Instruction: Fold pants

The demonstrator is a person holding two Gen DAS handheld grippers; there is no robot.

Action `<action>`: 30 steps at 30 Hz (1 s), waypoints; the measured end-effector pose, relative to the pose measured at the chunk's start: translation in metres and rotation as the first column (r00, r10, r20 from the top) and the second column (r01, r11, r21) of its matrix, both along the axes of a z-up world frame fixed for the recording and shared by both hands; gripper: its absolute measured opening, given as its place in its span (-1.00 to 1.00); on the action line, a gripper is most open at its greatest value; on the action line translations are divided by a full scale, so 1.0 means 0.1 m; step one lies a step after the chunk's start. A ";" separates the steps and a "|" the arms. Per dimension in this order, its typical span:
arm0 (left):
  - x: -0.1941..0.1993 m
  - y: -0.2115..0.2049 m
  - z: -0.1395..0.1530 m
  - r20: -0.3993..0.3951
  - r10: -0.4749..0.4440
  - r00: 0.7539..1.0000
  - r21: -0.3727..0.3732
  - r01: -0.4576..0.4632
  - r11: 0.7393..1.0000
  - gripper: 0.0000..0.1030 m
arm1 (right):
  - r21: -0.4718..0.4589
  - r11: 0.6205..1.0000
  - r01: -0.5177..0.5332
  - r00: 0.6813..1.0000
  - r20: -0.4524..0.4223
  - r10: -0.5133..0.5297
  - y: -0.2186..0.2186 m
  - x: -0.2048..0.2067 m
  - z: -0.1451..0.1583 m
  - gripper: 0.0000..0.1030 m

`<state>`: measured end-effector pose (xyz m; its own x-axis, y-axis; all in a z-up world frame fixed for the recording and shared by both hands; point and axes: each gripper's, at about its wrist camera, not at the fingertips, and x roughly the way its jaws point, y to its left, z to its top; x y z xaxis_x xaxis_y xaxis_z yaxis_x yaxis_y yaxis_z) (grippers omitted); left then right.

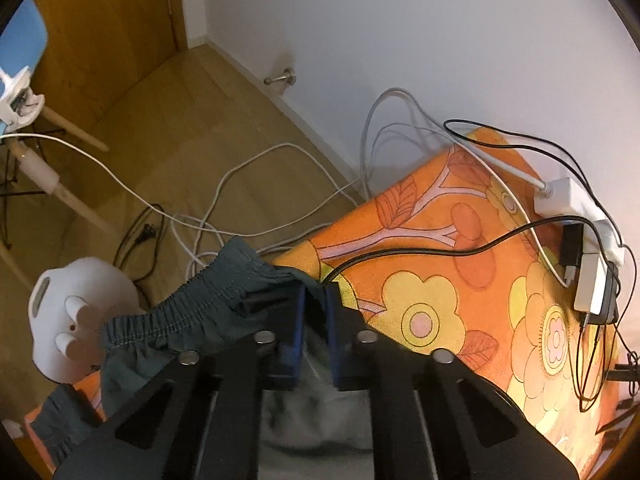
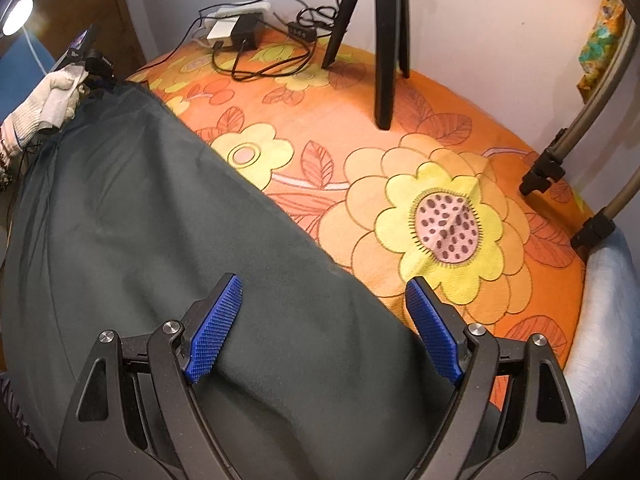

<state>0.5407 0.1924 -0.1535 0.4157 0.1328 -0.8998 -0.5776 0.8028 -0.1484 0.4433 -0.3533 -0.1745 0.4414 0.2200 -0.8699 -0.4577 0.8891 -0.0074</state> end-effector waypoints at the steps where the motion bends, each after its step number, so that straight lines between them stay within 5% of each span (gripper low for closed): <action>1: -0.01 0.00 0.00 0.007 -0.002 1.000 -0.005 0.002 1.000 -0.89 | -0.003 1.000 -0.007 1.000 -0.004 0.007 0.01 0.00 -0.01 0.68; 10: -0.12 0.05 0.01 0.074 -0.004 0.997 -0.036 0.007 0.999 -0.94 | 0.002 0.998 -0.061 0.998 -0.035 0.061 0.10 0.00 -0.08 0.67; 15: -0.14 0.06 0.05 0.094 -0.019 0.995 -0.026 0.021 0.999 -0.95 | 0.030 0.997 -0.075 0.995 -0.058 0.077 0.13 0.05 -0.03 0.16; 24: -0.18 0.09 0.08 0.123 -0.031 0.992 -0.041 0.036 0.999 -0.95 | 0.003 0.998 -0.061 0.994 -0.094 0.061 0.19 0.26 -0.05 0.30; 25: -0.19 0.09 0.09 0.127 -0.032 0.991 -0.041 0.037 0.998 -0.95 | 0.008 0.998 -0.068 0.993 -0.092 0.069 0.21 0.24 -0.04 0.24; 26: -0.20 0.09 0.10 0.132 -0.036 0.991 -0.040 0.042 0.998 -0.96 | 0.015 0.997 -0.071 0.994 -0.082 0.072 0.23 0.21 -0.03 -0.06; 27: -0.21 0.09 0.11 0.136 -0.038 0.990 -0.042 0.044 0.998 -0.96 | 0.017 0.997 -0.074 0.994 -0.076 0.075 0.25 0.18 -0.01 -0.67; 28: -0.22 0.10 0.13 0.142 -0.039 0.989 -0.044 0.046 0.998 -0.96 | 0.023 0.997 -0.073 0.994 -0.078 0.074 0.26 0.17 0.00 -0.96; 30: -0.25 0.11 0.16 0.154 -0.040 0.987 -0.049 0.049 0.998 -0.96 | 0.042 0.998 -0.053 0.997 -0.061 0.056 0.26 0.11 0.06 -0.95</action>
<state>0.5156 0.2033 -0.1375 0.5531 0.0652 -0.8305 -0.5087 0.8159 -0.2748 0.4539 -0.3276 -0.1684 0.3730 0.2776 -0.8853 -0.5040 0.8617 0.0579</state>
